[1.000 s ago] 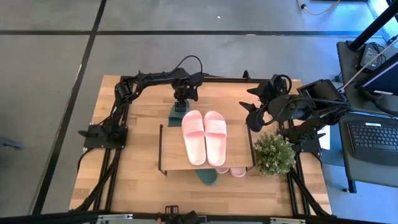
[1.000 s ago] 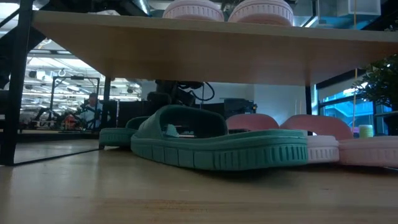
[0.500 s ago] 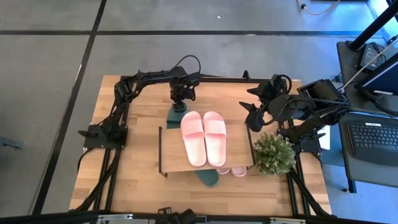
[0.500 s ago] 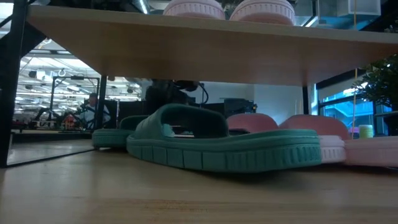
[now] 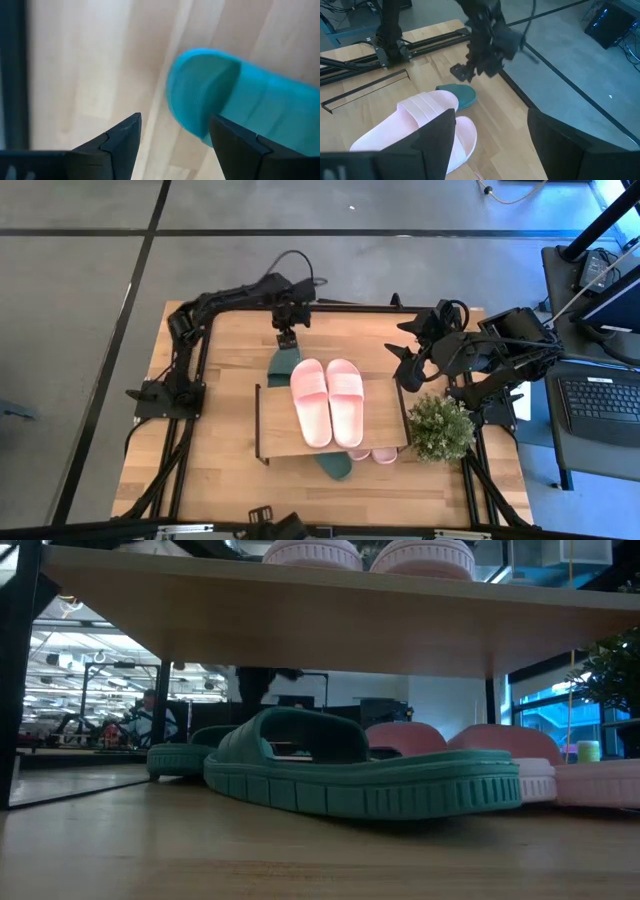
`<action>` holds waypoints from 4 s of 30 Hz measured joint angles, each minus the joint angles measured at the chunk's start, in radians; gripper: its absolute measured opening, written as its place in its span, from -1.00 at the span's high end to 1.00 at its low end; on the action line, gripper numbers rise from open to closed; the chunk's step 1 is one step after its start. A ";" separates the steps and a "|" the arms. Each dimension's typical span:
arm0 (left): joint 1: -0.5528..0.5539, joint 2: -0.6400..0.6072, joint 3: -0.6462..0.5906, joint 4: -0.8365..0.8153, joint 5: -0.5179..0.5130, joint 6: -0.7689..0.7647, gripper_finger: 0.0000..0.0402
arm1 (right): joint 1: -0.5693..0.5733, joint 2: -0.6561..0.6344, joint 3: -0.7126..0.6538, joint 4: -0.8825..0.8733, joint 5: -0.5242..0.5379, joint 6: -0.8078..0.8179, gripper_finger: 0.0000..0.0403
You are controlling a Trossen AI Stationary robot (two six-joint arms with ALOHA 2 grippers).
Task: Pick and place slides into the shelf
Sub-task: Put the green slipper under the shelf
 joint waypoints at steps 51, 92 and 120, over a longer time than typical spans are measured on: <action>0.193 -0.316 -0.248 0.222 0.234 0.035 -0.12 | 0.264 0.667 0.000 0.230 -0.683 0.099 -0.24; 0.197 -0.316 -0.248 0.152 0.250 0.093 -0.12 | 0.276 0.882 -0.146 0.347 -0.715 0.117 -0.24; 0.214 -0.108 -0.248 0.347 0.112 0.127 -0.12 | 0.276 0.882 -0.142 0.410 -0.716 0.218 -0.24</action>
